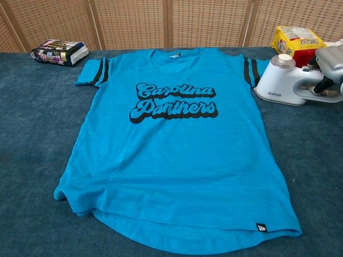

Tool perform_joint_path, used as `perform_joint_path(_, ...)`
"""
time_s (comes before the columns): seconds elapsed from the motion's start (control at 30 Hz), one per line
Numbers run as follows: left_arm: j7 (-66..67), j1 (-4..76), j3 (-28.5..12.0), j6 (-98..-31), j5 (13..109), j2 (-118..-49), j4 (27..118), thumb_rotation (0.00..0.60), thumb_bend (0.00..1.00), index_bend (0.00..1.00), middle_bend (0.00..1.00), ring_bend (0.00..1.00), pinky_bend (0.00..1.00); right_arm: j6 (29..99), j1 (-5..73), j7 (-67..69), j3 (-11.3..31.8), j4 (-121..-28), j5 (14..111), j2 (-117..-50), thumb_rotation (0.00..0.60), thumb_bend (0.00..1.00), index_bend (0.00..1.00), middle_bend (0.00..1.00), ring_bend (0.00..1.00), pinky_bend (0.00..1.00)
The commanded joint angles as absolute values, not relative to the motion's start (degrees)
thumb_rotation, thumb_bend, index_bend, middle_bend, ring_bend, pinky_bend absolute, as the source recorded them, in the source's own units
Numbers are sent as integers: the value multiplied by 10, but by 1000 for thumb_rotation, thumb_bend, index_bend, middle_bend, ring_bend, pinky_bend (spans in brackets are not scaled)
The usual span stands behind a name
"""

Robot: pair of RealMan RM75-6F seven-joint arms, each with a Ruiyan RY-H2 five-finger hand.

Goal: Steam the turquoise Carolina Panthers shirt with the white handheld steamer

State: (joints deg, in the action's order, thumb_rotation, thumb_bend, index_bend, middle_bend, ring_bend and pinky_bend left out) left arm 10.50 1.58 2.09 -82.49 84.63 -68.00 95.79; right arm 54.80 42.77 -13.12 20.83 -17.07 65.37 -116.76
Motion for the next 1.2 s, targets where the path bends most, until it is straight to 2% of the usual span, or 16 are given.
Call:
perform_joint_path(0.03, 105, 16, 20, -824, 844, -680, 957, 509, 179, 182, 317, 217, 213, 546, 427, -113, 212, -192, 653, -1156, 600, 338, 656, 701, 717, 695)
perform_joint_path(0.33, 108, 22, 19, -815, 845, -684, 955, 510, 180, 183, 317, 217, 214, 552, 410, -79, 225, -255, 642, -1121, 600, 331, 709, 742, 770, 738)
perform_joint_path(0.6, 126, 33, 19, -813, 864, -682, 965, 507, 164, 184, 317, 217, 215, 573, 390, -69, 225, -327, 644, -1083, 599, 330, 719, 748, 777, 745)
perform_joint_path(0.77, 164, 60, 27, -779, 895, -683, 987, 492, 132, 183, 317, 217, 215, 598, 373, -82, 225, -395, 642, -1052, 600, 330, 719, 748, 777, 744)
perform_joint_path(0.93, 197, 83, 33, -745, 909, -699, 1002, 503, 128, 183, 317, 218, 214, 614, 359, -104, 224, -458, 637, -1027, 600, 329, 719, 748, 777, 744)
perform_joint_path(1.2, 313, 125, 36, -667, 903, -776, 1021, 497, 127, 183, 317, 218, 217, 640, 339, -137, 225, -549, 623, -990, 600, 328, 719, 747, 777, 743)
